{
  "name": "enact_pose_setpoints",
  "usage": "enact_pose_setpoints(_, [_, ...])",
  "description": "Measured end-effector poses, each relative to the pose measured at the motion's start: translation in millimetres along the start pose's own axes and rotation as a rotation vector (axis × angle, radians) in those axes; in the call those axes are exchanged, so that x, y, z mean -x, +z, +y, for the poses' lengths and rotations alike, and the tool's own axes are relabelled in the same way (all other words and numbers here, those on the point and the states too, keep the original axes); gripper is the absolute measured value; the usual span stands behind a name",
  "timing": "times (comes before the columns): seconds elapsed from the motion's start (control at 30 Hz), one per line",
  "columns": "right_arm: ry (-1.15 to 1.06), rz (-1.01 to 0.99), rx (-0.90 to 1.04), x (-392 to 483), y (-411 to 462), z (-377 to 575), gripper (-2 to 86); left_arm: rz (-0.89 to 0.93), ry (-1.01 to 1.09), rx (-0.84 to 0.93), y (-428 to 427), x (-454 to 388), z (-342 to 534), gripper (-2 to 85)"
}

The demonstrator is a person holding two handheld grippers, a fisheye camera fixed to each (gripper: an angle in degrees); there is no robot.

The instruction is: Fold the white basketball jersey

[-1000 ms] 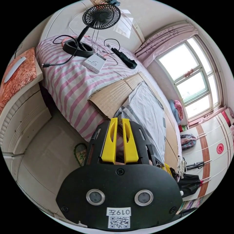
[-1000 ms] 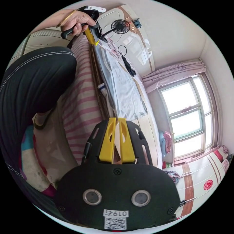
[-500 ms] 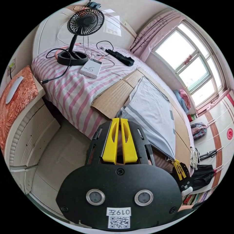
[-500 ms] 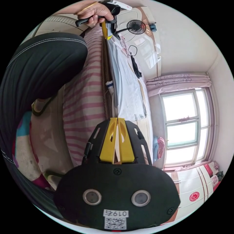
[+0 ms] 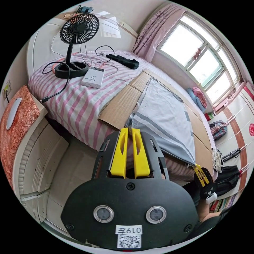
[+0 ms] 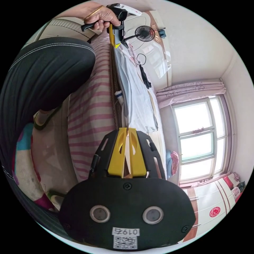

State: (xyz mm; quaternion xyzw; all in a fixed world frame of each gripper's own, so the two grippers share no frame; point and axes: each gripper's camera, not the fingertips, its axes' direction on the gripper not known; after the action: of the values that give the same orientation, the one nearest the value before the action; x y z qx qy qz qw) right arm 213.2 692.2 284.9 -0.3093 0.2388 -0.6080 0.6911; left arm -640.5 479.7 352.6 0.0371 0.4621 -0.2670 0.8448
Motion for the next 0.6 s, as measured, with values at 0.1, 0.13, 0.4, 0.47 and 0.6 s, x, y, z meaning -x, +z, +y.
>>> enact_pose_setpoints(0.1, [0.007, -0.009, -0.004, -11, -7, -3, 1.7, -0.01, -0.004, -0.007, -8, 3, 0, 0.9])
enact_pose_setpoints(0.13, [0.011, -0.017, -0.002, -16, -10, -4, 3.1, -0.006, -0.009, -0.011, -10, 5, 0, 0.9])
enact_pose_setpoints(0.4, [0.209, -0.13, -0.142, -86, -52, -7, 3.8, 0.079, 0.107, -0.15, -38, -27, -42, 0.8])
enact_pose_setpoints(0.47, [0.35, -0.218, -0.145, -128, -54, -9, 4.2, 0.113, 0.163, -0.105, -27, -42, -71, 0.8])
enact_pose_setpoints(0.6, [0.427, -0.253, -0.075, -184, -36, -24, 5.1, 0.166, 0.262, -0.016, 14, -69, -142, 0.8])
